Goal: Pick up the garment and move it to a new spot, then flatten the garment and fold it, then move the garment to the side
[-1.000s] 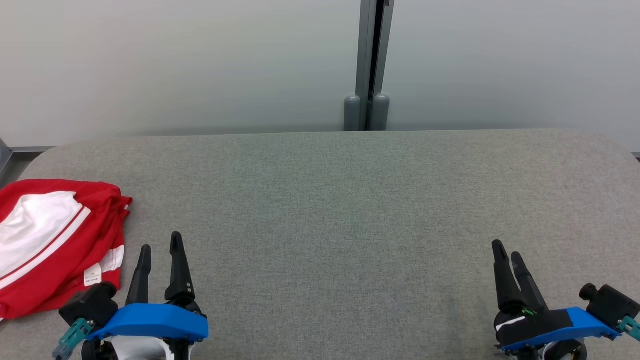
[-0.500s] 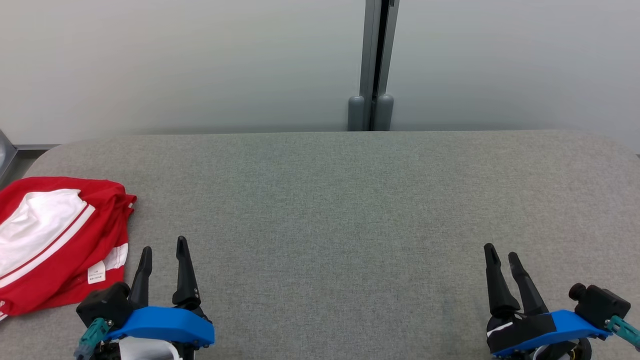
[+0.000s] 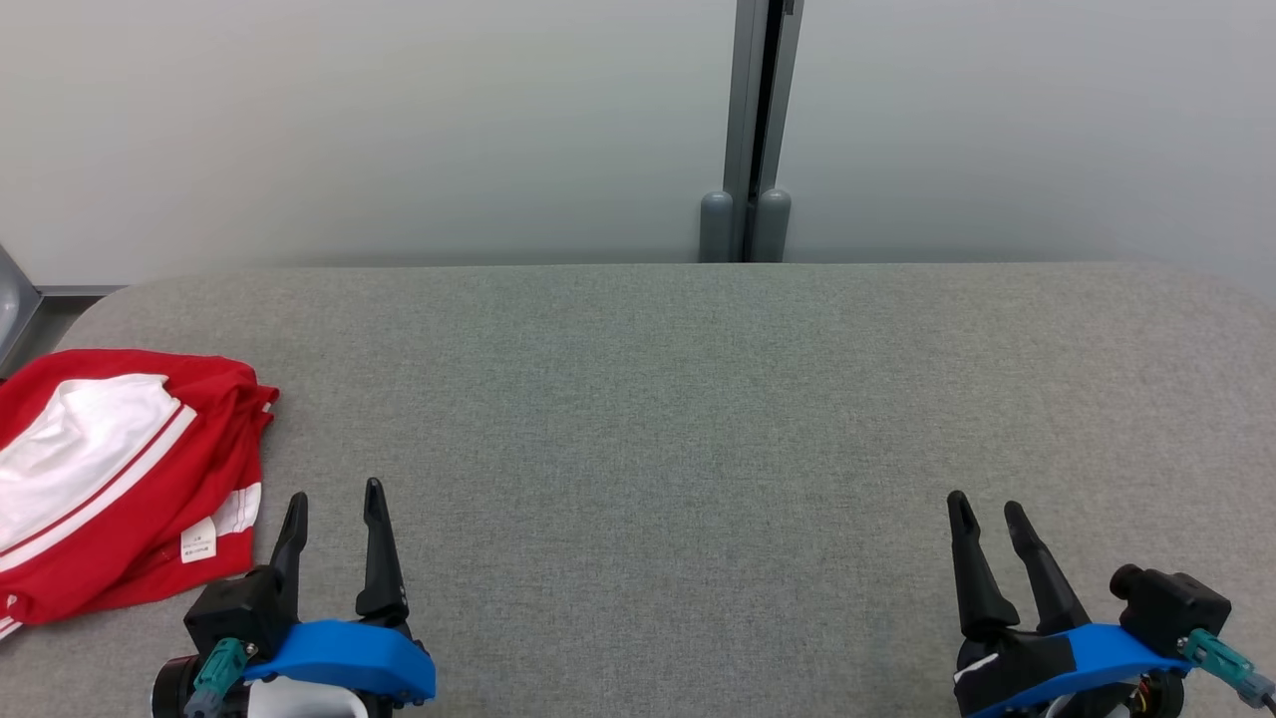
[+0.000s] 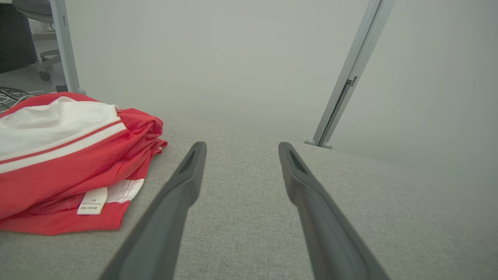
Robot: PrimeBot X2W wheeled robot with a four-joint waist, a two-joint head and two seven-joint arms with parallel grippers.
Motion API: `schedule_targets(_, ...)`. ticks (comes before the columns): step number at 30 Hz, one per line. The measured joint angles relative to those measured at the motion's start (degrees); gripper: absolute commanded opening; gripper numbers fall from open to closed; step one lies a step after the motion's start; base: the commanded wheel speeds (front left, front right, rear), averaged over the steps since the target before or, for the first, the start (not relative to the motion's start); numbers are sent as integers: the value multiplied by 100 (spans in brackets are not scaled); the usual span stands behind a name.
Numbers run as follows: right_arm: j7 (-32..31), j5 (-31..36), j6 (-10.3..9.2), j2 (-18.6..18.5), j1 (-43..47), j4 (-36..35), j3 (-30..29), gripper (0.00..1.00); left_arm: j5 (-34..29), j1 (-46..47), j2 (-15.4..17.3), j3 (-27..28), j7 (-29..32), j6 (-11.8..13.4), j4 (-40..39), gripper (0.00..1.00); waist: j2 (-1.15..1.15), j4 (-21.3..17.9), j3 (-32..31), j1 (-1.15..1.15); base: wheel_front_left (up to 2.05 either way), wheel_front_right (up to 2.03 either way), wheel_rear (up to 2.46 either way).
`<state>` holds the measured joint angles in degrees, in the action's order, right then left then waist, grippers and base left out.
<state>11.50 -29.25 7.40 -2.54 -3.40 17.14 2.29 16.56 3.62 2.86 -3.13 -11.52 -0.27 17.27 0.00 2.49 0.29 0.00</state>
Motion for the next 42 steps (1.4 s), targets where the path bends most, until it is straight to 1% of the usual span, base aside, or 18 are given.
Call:
schedule_targets(14,163,669,1,-4,-45,68,12,100,-667,26,18,-71,-168,34,33,100,0,46,-10,0,0,0,0)
schedule_targets(18,219,910,1,-7,-49,76,13,100,-843,28,20,-77,-222,78,66,100,0,73,-21,0,0,0,0)
schedule_targets(22,248,1033,1,-8,-49,79,19,100,-933,29,20,-93,-247,78,136,100,0,93,-31,0,0,0,0)
schedule_targets(32,347,1573,3,-11,-80,121,16,100,-1184,72,18,-119,-346,98,319,100,0,132,-66,0,0,0,0)
schedule_targets(42,352,1675,8,-13,-81,176,-87,100,-1161,105,16,-67,-348,149,337,100,0,125,-71,0,0,0,0)
